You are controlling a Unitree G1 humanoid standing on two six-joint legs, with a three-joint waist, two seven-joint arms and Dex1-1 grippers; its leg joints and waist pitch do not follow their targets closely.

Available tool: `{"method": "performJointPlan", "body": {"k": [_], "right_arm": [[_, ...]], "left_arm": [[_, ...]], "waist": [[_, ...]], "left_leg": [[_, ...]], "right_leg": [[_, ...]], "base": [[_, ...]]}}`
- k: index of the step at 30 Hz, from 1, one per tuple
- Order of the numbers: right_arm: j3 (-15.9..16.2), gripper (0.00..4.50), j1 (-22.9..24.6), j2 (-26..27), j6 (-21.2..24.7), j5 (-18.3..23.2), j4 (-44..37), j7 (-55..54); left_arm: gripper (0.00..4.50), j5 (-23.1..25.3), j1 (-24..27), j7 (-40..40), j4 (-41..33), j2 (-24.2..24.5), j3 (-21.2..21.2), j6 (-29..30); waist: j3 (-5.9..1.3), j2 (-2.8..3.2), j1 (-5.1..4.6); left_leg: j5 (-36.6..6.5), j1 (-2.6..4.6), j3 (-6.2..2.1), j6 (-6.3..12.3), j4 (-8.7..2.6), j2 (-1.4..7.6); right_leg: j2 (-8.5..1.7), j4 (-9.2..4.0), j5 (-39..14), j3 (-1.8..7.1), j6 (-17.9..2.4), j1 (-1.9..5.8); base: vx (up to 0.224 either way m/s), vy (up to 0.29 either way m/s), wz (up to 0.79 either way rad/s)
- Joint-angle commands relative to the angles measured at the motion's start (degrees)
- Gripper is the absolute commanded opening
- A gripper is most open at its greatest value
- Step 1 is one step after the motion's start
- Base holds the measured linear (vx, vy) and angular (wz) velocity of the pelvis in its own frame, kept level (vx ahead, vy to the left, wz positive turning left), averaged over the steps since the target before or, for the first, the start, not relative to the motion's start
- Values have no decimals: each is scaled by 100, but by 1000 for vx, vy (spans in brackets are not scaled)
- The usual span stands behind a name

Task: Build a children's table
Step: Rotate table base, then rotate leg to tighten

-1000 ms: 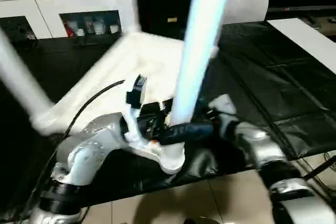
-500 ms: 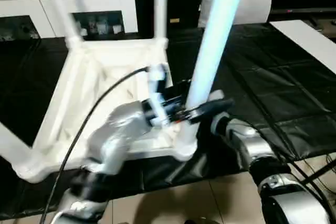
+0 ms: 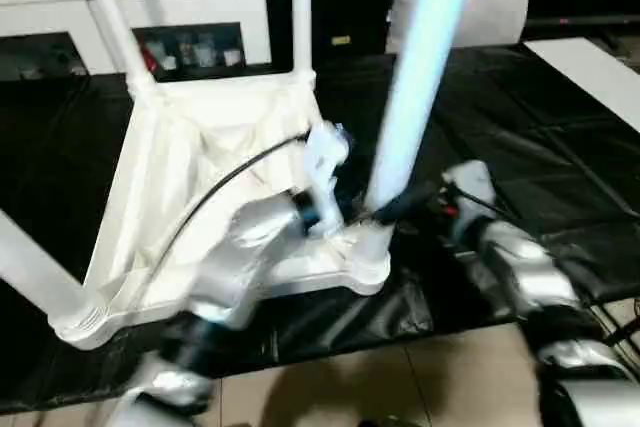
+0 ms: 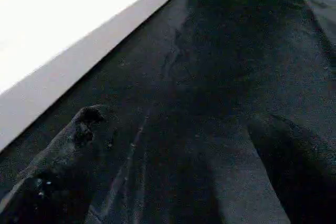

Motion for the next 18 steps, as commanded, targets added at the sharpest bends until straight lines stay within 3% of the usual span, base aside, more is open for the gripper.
{"method": "performJointPlan", "body": {"k": [1, 6, 8, 10, 11, 13, 18], "right_arm": [[-60, 450, 120, -126, 88, 155, -403, 158], [32, 450, 400, -253, 187, 168, -861, 407], [83, 450, 591, -350, 353, 292, -1258, 713], [103, 450, 649, -383, 467, 347, -1398, 827], [141, 450, 725, -435, 636, 426, -1592, 936], [198, 450, 810, -509, 888, 499, -1811, 1049], [56, 450, 919, -494, 1278, 887, -2301, 1221]], "left_arm": [[443, 294, 185, -369, -98, 397, -132, -91], [443, 377, 325, -796, -91, 905, -255, 7], [416, 604, 254, -936, 78, 1145, -368, -27], [416, 701, 227, -957, 135, 1205, -412, -54], [382, 794, 217, -998, 161, 1268, -463, -63], [375, 863, 224, -1048, 169, 1314, -508, -4], [331, 911, 198, -1110, 242, 1308, -555, -33]], "waist": [[-371, -38, 28], [-355, -7, 60], [-354, -10, 80], [-359, -15, 81], [-350, -20, 87], [-355, -23, 89], [-345, -20, 92]], "left_leg": [[-792, -39, -77, 543, -363, 163], [-931, 11, -62, 465, -378, 170], [-968, 6, -84, 465, -398, 186], [-931, -7, -84, 476, -394, 176], [-900, -13, -75, 484, -391, 152], [-864, -19, -79, 479, -388, 157], [-905, -17, -78, 466, -390, 143]], "right_leg": [[-422, -525, -2239, 359, -276, 367], [-411, -554, -2334, 357, -349, 328], [-429, -540, -2294, 362, -357, 339], [-422, -529, -2249, 367, -329, 351], [-418, -558, -2315, 364, -279, 360], [-423, -555, -2363, 360, -241, 359], [-424, -601, -2567, 342, -152, 348]], "base": [[0, 0, 0], [0, 0, 0], [0, 0, 0], [0, 0, 0], [0, 0, 0], [0, 0, 0], [0, 0, 0]]}}
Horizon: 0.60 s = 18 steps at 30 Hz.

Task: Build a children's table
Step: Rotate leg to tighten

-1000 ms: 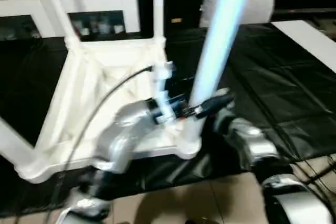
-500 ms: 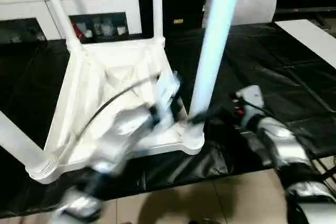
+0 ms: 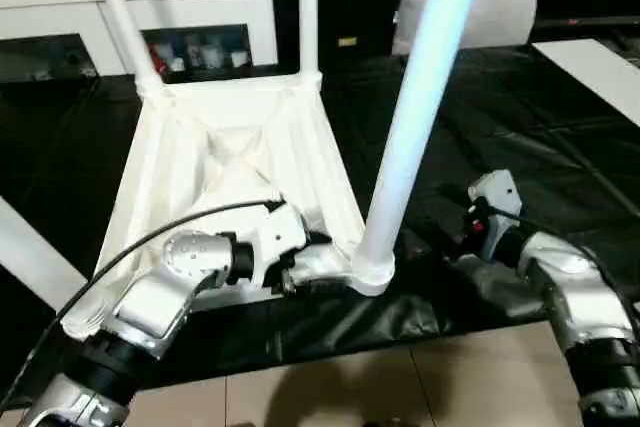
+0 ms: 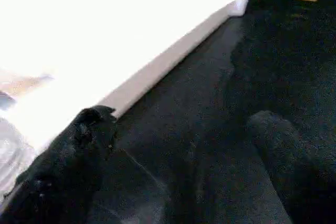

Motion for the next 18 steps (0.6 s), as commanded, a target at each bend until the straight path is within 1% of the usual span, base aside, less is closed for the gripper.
{"method": "performJointPlan", "body": {"k": [1, 2, 3, 4, 5, 6, 7, 9, 10, 11, 12, 13, 14, 17, 18], "right_arm": [[-86, 450, 43, -37, 196, 158, -265, 130], [-60, 450, 125, -95, 466, 387, -493, 407], [-60, 450, 125, -95, 466, 387, -493, 407], [-1, 450, 174, -151, 225, 259, -556, 431], [18, 450, 214, -166, -9, 213, -595, 473], [34, 450, 245, -180, -161, 175, -635, 482], [20, 450, 284, -196, -206, 137, -704, 424], [100, 450, 352, -299, -297, -40, -785, 388], [123, 450, 401, -348, -223, -20, -881, 416], [102, 450, 442, -416, -7, 136, -1046, 524], [72, 450, 456, -430, 81, 210, -1126, 566], [72, 450, 456, -430, 81, 210, -1126, 566], [68, 450, 489, -490, 149, 304, -1226, 730], [126, 450, 601, -715, 395, 501, -1434, 1150], [157, 450, 627, -779, 429, 527, -1466, 1245]], "left_arm": [[326, 134, -95, -40, 101, 31, -60, -55], [326, 262, -149, -54, 201, 67, -108, -91], [313, 262, -149, -54, 201, 67, -108, -91], [297, 292, -169, -82, 229, 90, -122, -91], [297, 283, -174, -123, 235, 106, -128, -60], [297, 276, -173, -155, 236, 112, -127, -37], [286, 299, -168, -174, 231, 121, -139, -20], [262, 392, -150, -102, 231, 124, -164, 36], [262, 415, -136, -52, 241, 115, -162, 85], [251, 400, -115, -14, 255, 93, -142, 130], [251, 396, -109, -17, 265, 82, -131, 127], [237, 396, -109, -17, 265, 82, -131, 127], [225, 397, -98, -12, 277, 71, -119, 107], [207, 415, -72, -30, 319, 51, -97, 77], [189, 421, -67, -53, 333, 54, -100, 88]], "waist": [[-343, -34, 28], [-343, -32, 25], [-346, -32, 35], [-346, -30, 31], [-350, -5, 41], [-348, -14, 40], [-349, -20, 50], [-349, -19, 53], [-345, -21, 53], [-343, -26, 58], [-341, -26, 67], [-338, -24, 66], [-341, -30, 61], [-339, -36, 86], [-344, -33, 93]], "left_leg": [[-914, -22, -73, 473, -384, 151], [-912, -22, -72, 473, -379, 143], [-929, -20, -73, 497, -377, 141], [-921, -20, -82, 484, -384, 150], [-931, -17, -79, 448, -387, 160], [-941, -19, -81, 436, -387, 159], [-924, -19, -78, 431, -387, 152], [-910, -17, -80, 434, -388, 153], [-905, -23, -82, 433, -392, 154], [-908, -17, -72, 465, -381, 132], [-904, -23, -75, 474, -382, 133], [-934, -22, -78, 487, -386, 139], [-948, -18, -76, 482, -383, 136], [-946, -28, -75, 534, -375, 129], [-941, -21, -73, 542, -375, 130]], "right_leg": [[-414, -605, -2614, 340, -128, 329], [-412, -611, -2631, 341, -113, 330], [-407, -619, -2660, 337, -50, 329], [-411, -609, -2658, 331, -54, 329], [-424, -627, -2643, 331, -47, 316], [-427, -622, -2644, 330, -51, 318], [-426, -627, -2641, 332, -54, 321], [-417, -615, -2604, 331, -65, 322], [-413, -615, -2599, 328, -68, 326], [-404, -629, -2633, 323, -42, 336], [-409, -633, -2652, 322, -29, 337], [-405, -644, -2705, 313, -3, 328], [-405, -647, -2730, 307, 3, 323], [-397, -668, -2769, 301, 73, 332], [-394, -667, -2753, 299, 78, 329]], "base": [[0, 0, 0], [0, 0, 0], [0, 0, 0], [0, 0, 0], [0, 0, 0], [0, 0, 0], [0, 0, 0], [0, 0, 0], [0, 0, 0], [0, 0, 0], [0, 0, 0], [0, 0, 0], [0, 0, 0], [0, 0, 0], [0, 0, 0]]}}
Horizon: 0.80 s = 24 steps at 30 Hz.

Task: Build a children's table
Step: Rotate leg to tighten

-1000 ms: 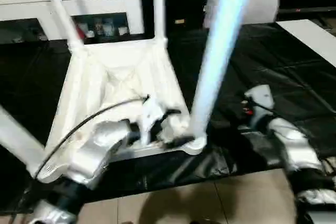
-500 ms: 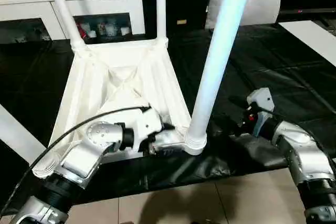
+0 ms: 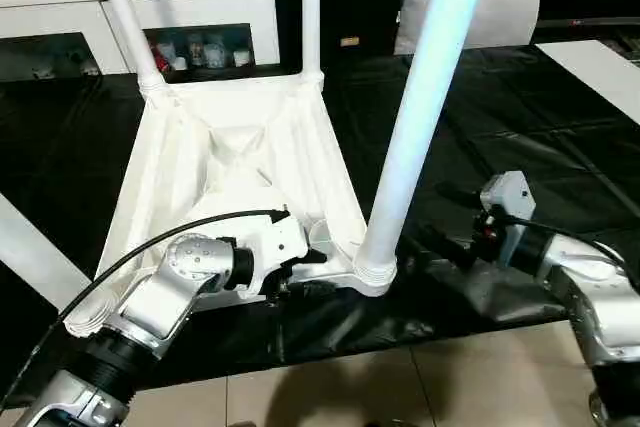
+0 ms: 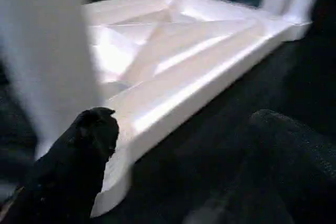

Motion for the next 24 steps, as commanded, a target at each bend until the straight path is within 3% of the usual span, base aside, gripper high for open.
{"method": "performJointPlan", "body": {"k": [1, 19, 20, 24], "right_arm": [[74, 450, 50, -134, 115, 125, -182, 228], [336, 450, 9, -354, 569, 314, -493, 771], [383, 423, -50, -337, 582, 314, -476, 808], [501, 396, -165, -302, 577, 304, -356, 909]], "left_arm": [[189, 53, 9, -47, 45, 27, 13, 19], [41, -3, 50, -604, -53, 174, -131, 477], [26, 29, 33, -632, -37, 179, -144, 469], [6, 62, -16, -684, 18, 173, -155, 369]], "waist": [[-336, -39, 18], [-358, -23, 35], [-362, -34, 26], [-375, -22, 25]], "left_leg": [[-952, -20, -72, 543, -373, 133], [-772, -22, -74, 597, -389, 145], [-781, -27, -78, 586, -390, 144], [-709, -29, -83, 601, -392, 155]], "right_leg": [[-395, -646, -2780, 298, 75, 321], [-407, -630, -2544, 299, -36, 343], [-405, -627, -2559, 298, -27, 350], [-407, -609, -2424, 310, -51, 356]], "base": [[0, 0, 0], [0, 0, 0], [0, 0, 0], [0, 0, 0]]}}
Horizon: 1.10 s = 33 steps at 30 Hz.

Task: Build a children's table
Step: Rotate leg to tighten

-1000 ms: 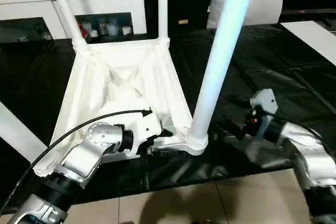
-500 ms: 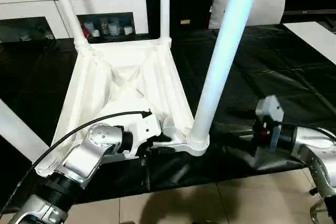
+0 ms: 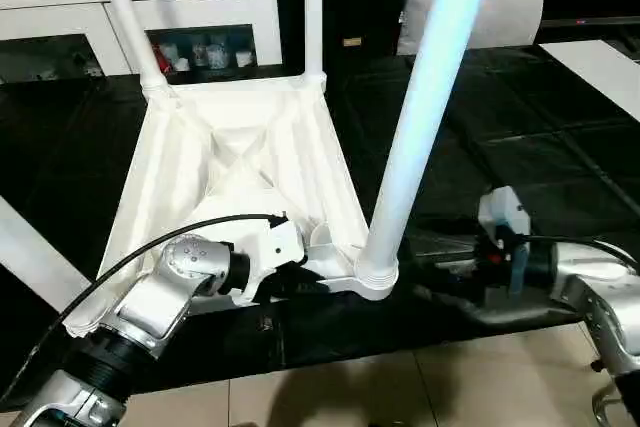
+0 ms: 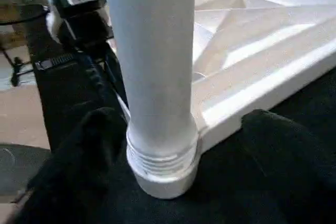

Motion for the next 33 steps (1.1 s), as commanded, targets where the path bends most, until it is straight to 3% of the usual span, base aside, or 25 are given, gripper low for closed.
{"method": "performJointPlan", "body": {"k": [1, 2, 7, 14, 21, 30, 33], "right_arm": [[90, 396, -110, 21, 39, 17, 79, 100], [146, 372, -210, 75, 17, -15, 229, 128], [282, 335, -485, 199, -35, -69, 633, 247], [571, 271, -846, 244, -51, -147, 1048, 680], [599, 206, -1056, 444, 62, -24, 1348, 790], [651, 191, -972, 512, 353, 19, 1250, 753], [551, 191, -860, 851, 341, -116, 1059, -21]], "left_arm": [[6, 84, 8, -149, 88, 52, -146, -70], [0, 45, -6, -213, 119, 18, -131, -214], [0, 83, -57, -350, 147, 34, -197, -251], [0, 210, -191, -348, 343, 4, -208, -423], [0, 256, -257, -349, 499, -55, -199, -507], [0, 216, -329, -272, 656, -199, -121, -459], [0, 191, -425, 154, 693, -496, 2, -164]], "waist": [[-357, -47, 32], [-360, -48, 30], [-378, -34, 59], [-374, -33, 73], [-373, -8, 93], [-349, -22, 81], [-344, 4, 64]], "left_leg": [[-675, -31, -85, 594, -347, 169], [-662, -35, -82, 599, -346, 168], [-579, -34, -78, 602, -344, 187], [-623, -26, -80, 581, -348, 198], [-625, -19, -81, 548, -351, 210], [-844, 23, -72, 455, -351, 177], [-818, 22, -78, 397, -359, 191]], "right_leg": [[-411, -534, -2324, 323, -104, 337], [-411, -527, -2281, 325, -121, 342], [-427, -477, -2002, 343, -323, 357], [-430, -470, -2025, 348, -355, 362], [-437, -460, -1974, 351, -415, 362], [-434, -556, -2554, 319, -194, 353], [-432, -561, -2512, 318, -183, 340]], "base": [[0, 0, 0], [0, 0, 0], [0, 0, 0], [0, 0, 0], [0, 0, 0], [0, 0, 0], [0, 0, 0]]}}
